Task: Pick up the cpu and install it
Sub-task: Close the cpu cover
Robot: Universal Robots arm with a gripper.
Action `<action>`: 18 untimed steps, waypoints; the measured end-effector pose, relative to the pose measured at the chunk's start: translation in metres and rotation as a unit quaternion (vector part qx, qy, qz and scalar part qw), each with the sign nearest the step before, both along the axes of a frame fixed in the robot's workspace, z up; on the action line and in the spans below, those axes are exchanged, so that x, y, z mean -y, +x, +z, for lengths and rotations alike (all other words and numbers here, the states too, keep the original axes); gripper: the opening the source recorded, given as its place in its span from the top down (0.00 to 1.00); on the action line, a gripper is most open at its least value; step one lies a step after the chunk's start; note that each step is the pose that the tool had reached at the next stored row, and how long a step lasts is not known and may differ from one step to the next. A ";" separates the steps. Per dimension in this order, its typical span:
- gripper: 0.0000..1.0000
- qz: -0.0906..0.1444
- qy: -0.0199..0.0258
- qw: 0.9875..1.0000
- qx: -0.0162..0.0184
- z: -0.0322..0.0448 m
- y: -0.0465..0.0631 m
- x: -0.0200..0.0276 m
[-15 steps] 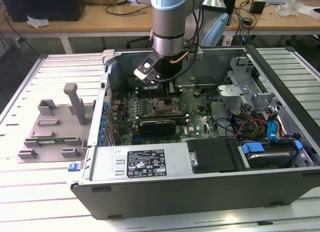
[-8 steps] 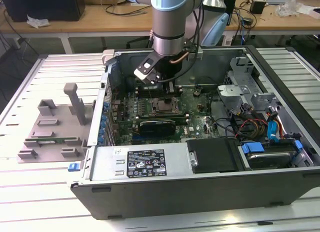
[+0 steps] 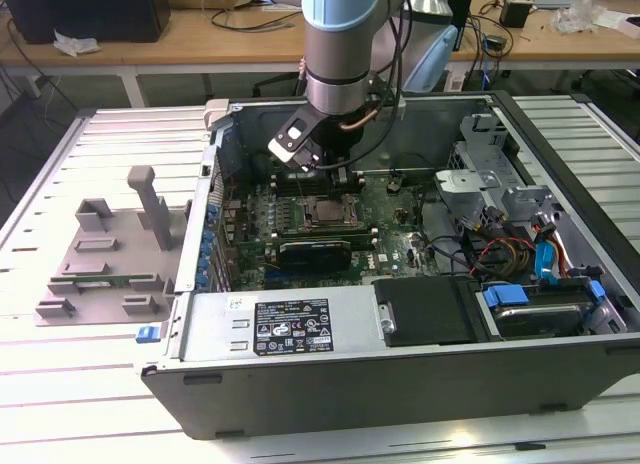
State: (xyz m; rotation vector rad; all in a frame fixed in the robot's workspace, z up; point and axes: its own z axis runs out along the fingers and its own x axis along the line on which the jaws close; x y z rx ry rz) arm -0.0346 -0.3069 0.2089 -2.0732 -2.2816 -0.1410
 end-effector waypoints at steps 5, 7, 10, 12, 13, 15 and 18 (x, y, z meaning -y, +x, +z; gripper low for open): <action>0.89 0.000 0.005 1.000 0.000 -0.0048 0.000 0.0001; 0.89 0.000 0.007 1.000 0.000 -0.0052 0.000 0.0001; 0.89 0.000 0.009 1.000 0.000 -0.0055 0.000 0.0000; 0.89 0.000 0.008 1.000 0.000 -0.0055 0.000 0.0001; 0.89 0.000 0.008 1.000 0.000 -0.0056 0.000 0.0001; 0.89 0.000 0.005 1.000 0.000 -0.0055 0.000 0.0000; 0.89 0.000 -0.001 1.000 -0.001 -0.0056 0.000 0.0000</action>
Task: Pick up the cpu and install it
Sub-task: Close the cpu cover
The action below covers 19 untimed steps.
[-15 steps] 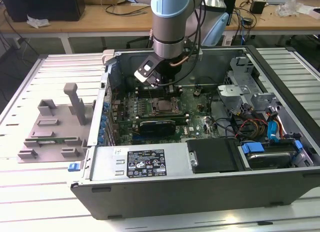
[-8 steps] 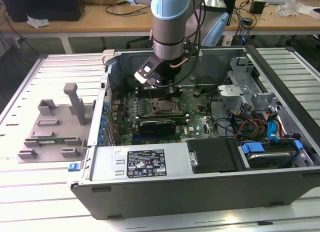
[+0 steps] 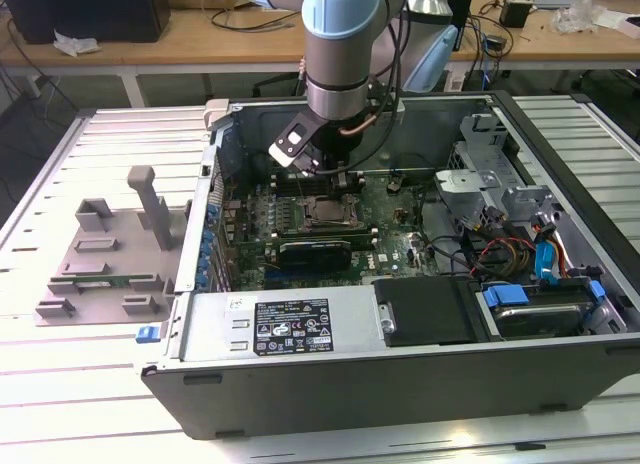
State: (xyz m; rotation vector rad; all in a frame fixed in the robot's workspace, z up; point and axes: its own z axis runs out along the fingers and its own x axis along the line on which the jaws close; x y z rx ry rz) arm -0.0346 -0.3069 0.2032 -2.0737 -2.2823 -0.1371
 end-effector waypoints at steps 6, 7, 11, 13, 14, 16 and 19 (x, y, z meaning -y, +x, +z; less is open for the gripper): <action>0.89 0.000 -0.004 1.000 0.000 0.0001 0.000 0.0001; 0.89 0.000 -0.004 1.000 0.000 0.0001 0.001 0.0001; 0.89 0.000 -0.004 1.000 0.000 0.0001 0.003 0.0002; 0.89 0.000 -0.004 1.000 0.000 0.0001 0.004 0.0002; 0.89 0.000 -0.004 1.000 0.000 0.0001 0.004 0.0003; 0.89 0.000 -0.004 1.000 0.000 0.0001 0.004 0.0003; 0.89 0.000 -0.004 1.000 0.000 0.0000 0.005 0.0007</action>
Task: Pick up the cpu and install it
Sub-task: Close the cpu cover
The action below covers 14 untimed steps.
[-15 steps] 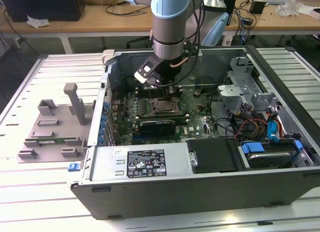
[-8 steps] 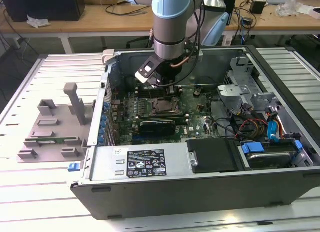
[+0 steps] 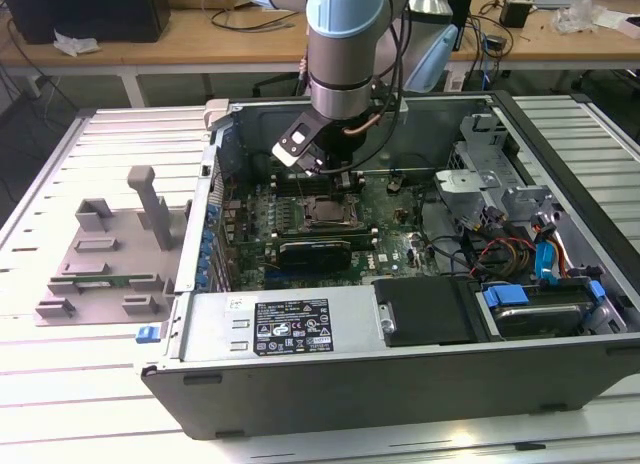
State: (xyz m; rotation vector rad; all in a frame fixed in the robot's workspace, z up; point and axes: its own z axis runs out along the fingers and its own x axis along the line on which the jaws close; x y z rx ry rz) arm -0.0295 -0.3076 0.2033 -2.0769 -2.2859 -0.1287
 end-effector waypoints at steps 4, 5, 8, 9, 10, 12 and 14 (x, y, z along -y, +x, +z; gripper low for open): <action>0.89 0.000 -0.001 1.000 -0.001 0.0000 0.003 0.0002; 0.89 0.000 -0.002 1.000 -0.002 0.0000 0.003 0.0002; 0.89 0.000 -0.003 1.000 -0.002 0.0008 0.003 0.0002; 0.89 0.000 -0.003 1.000 -0.002 0.0023 0.003 0.0002; 0.89 0.000 -0.004 1.000 -0.002 0.0037 0.003 0.0002; 0.89 0.000 -0.004 1.000 -0.002 0.0039 0.003 0.0002; 0.89 0.000 -0.004 1.000 -0.002 0.0039 0.003 0.0003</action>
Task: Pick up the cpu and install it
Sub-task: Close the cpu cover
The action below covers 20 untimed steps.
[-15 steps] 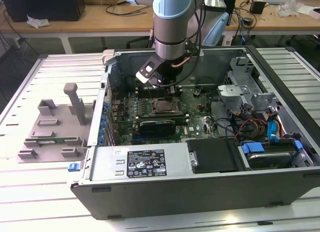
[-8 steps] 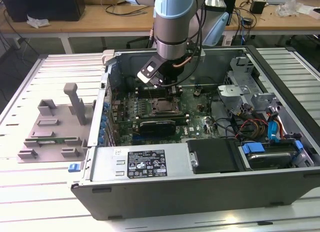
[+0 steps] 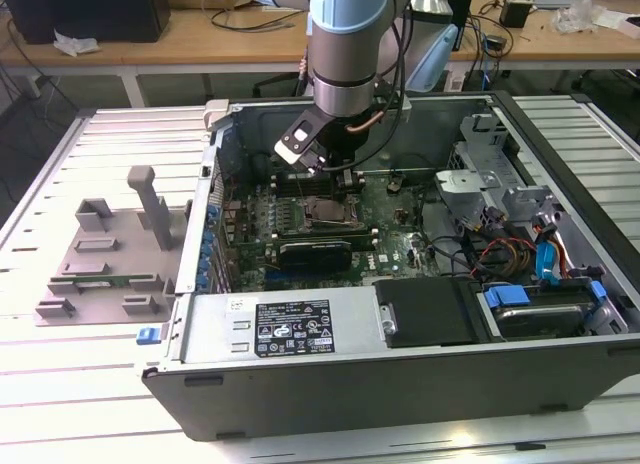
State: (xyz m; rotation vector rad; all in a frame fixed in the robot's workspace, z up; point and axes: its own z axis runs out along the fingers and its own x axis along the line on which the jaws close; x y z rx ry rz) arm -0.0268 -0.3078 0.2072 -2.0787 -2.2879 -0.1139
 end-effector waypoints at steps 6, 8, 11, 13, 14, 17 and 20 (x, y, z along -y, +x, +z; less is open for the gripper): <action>0.89 0.000 -0.001 1.000 0.000 0.0000 0.004 0.0005; 0.89 0.000 -0.001 1.000 0.000 0.0000 0.004 0.0005; 0.89 0.000 -0.001 1.000 0.000 0.0030 0.004 0.0006; 0.89 0.000 -0.001 1.000 0.000 0.0058 0.004 0.0005; 0.89 0.000 -0.001 1.000 0.000 0.0066 0.004 0.0005; 0.89 0.000 -0.008 1.000 -0.003 0.0067 0.005 0.0006; 0.89 0.000 -0.031 0.999 -0.015 0.0067 0.004 0.0009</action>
